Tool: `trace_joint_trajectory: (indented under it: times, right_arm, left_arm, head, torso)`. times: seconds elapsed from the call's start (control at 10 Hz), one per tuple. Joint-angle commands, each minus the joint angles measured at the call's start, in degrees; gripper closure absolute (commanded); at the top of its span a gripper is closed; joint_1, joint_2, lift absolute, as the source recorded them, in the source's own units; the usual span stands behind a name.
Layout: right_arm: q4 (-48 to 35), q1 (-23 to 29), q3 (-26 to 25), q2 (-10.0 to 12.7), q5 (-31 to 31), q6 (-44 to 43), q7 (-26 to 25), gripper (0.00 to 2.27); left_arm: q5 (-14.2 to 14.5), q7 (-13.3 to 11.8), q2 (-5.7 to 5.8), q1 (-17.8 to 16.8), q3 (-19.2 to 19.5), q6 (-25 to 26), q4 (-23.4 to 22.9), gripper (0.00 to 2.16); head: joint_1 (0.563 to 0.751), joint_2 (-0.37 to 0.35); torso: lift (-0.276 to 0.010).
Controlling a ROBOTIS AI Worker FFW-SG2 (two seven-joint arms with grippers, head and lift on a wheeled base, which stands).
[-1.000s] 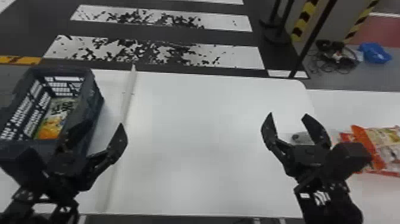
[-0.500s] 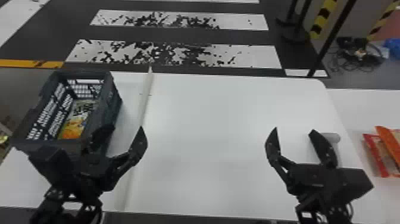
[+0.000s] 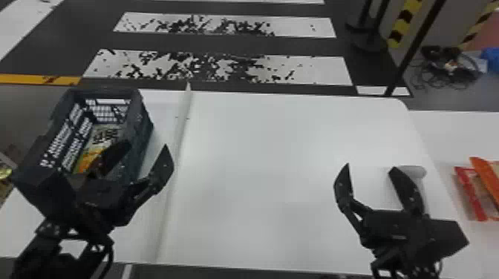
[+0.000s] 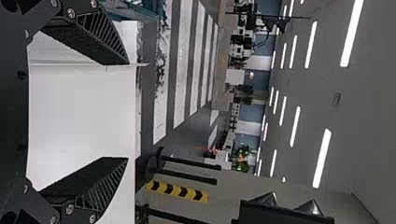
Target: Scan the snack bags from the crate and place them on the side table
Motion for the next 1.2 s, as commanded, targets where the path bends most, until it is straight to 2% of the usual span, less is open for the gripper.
trace_joint_trajectory:
  times: [0.0,0.2,0.4,0.6,0.7,0.9,1.0,1.1]
  right_arm:
    - [0.6,0.0,-0.3,-0.1,0.0,-0.4,0.0,0.07]
    - [1.1,0.0,-0.6,-0.1,0.0,-0.8,0.0,0.07]
    - [1.4,0.0,-1.0,-0.1,0.1,-0.6,0.0,0.07]
    - [2.1,0.0,-1.1,-0.1,0.6,-0.4,0.1,0.07]
    - [2.7,0.0,-1.1,0.0,1.1,-0.4,0.0,0.07]
    - [3.1,0.0,-1.0,0.5,2.0,0.3,0.0,0.07]
    - [3.2,0.0,-0.9,0.7,2.3,0.4,0.0,0.07]
    - [3.4,0.0,-0.8,1.2,3.1,0.6,0.0,0.07]
  left_arm:
    - [0.1,-0.9,0.16,-1.8,4.1,6.6,-3.1,0.16]
    - [1.1,-3.2,0.86,-4.8,10.5,15.2,-5.1,0.16]
    - [2.9,-4.2,5.17,-8.3,15.8,20.3,-4.5,0.16]
    - [2.7,-6.1,10.36,-12.1,18.0,20.6,-0.1,0.15]
    - [1.8,-7.0,13.87,-14.8,18.1,20.6,3.6,0.15]
    - [-0.2,-9.3,19.32,-19.5,16.7,20.6,11.8,0.15]
    - [-1.5,-11.4,21.26,-22.2,15.4,20.6,15.3,0.15]
    - [-3.3,-13.8,23.72,-25.2,13.2,20.6,18.7,0.16]
  head:
    - [0.695,0.012]
    - [0.695,0.041]
    - [0.695,0.105]
    - [0.695,0.165]
    - [0.695,0.179]
    - [0.695,0.229]
    - [0.695,0.239]
    - [0.695,0.257]
  torso:
    - [-0.081]
    - [-0.081]
    - [-0.081]
    - [-0.081]
    - [-0.081]
    - [-0.081]
    - [-0.081]
    - [-0.081]
